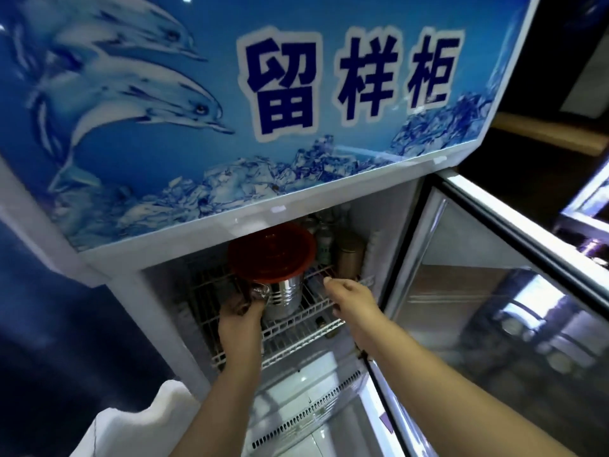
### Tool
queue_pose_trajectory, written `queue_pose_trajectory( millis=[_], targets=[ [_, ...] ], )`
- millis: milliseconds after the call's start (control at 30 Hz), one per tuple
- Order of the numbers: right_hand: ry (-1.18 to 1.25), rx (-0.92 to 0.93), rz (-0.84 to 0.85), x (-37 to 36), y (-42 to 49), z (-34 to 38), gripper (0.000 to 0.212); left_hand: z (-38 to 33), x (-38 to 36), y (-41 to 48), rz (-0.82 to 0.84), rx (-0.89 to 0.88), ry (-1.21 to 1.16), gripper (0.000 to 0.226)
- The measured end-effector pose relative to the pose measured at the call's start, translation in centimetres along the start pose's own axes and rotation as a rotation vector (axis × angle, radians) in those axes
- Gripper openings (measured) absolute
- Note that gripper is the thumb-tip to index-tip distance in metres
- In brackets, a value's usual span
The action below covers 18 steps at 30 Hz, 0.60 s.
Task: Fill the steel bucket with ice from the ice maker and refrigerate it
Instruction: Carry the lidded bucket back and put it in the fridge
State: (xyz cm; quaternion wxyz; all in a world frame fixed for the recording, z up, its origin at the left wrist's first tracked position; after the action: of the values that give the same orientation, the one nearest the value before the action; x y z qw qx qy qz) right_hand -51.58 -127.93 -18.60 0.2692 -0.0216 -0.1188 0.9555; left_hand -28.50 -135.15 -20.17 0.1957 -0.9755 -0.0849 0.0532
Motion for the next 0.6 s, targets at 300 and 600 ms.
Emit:
queue_pose_trajectory(
  millis=[300,600],
  targets=[
    [-0.076,0.164,0.018,4.6,-7.5,6.1,0.006,-3.9,-6.5,-9.5,0.213,-0.109,0.138,0.032],
    [-0.208,0.406,-0.097,14.5,-16.8,12.7,0.017,-4.6,-12.9,-22.5,0.432,-0.201,0.057,0.018]
  ],
)
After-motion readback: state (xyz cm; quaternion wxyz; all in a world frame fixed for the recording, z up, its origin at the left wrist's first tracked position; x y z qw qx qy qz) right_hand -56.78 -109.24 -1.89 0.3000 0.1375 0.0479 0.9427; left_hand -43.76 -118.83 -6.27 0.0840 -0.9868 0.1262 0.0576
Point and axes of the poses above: each hand's wrist, its own y-axis towards the middle knuckle, its own x-axis out of the back of the hand, z = x × y, the point moved 10 cm from there along y, towards the middle knuckle, and after that the axes turned 9 degrees about x, right-handed, at the moved point
